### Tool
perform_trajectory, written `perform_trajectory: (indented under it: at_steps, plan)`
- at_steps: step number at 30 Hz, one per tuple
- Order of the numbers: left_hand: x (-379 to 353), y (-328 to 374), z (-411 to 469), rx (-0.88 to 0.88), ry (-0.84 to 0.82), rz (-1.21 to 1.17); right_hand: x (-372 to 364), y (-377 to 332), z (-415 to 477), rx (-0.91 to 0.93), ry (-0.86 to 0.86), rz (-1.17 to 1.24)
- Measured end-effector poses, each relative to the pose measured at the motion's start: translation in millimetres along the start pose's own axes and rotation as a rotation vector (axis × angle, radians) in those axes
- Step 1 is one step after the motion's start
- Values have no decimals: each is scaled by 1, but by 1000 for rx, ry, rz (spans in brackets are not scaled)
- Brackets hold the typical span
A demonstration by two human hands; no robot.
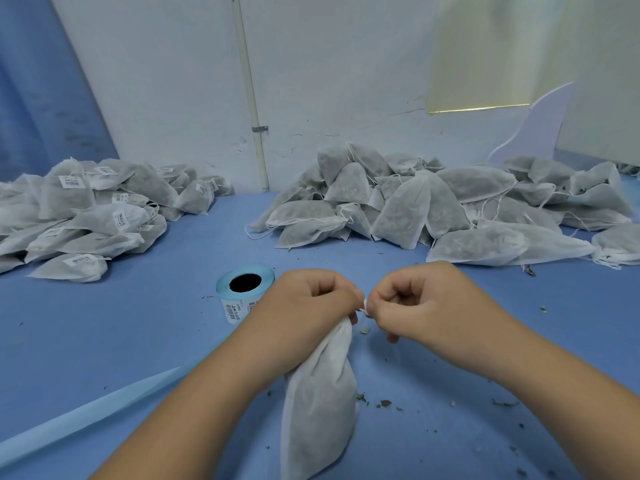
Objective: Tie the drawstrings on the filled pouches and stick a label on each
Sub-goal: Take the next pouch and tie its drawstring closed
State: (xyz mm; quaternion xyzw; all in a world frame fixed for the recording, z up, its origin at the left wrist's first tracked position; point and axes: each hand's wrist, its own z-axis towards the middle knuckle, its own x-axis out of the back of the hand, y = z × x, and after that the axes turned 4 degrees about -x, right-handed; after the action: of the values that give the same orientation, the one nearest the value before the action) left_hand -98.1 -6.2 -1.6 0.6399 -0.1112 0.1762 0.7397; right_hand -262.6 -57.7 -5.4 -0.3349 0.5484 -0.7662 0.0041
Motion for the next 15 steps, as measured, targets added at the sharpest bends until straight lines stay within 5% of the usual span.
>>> perform_trajectory:
  at_steps: [15]
  plan:
    - [-3,0,0,87,-12,-244,-8,-1,-1,153,170,-65]
